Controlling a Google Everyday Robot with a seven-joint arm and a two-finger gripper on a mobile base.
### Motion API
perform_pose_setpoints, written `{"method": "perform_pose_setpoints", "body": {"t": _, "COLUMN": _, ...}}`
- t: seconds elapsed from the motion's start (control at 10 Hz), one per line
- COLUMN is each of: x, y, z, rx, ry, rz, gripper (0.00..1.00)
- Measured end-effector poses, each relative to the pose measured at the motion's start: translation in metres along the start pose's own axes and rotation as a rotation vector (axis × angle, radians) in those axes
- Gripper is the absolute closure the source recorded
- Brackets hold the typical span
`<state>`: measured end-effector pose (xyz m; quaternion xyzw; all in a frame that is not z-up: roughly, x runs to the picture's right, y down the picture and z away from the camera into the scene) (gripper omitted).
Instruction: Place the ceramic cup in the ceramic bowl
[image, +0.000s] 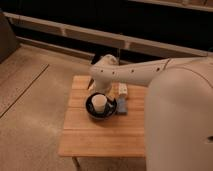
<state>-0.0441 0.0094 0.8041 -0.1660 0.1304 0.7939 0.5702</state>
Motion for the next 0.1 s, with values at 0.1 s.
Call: {"method": "perform_pose_setpoints", "body": {"t": 0.1, "x": 0.0012, "y": 0.0074, "z": -0.0027, "rx": -0.01, "ry": -0.003, "rz": -0.01, "gripper": 0.2}}
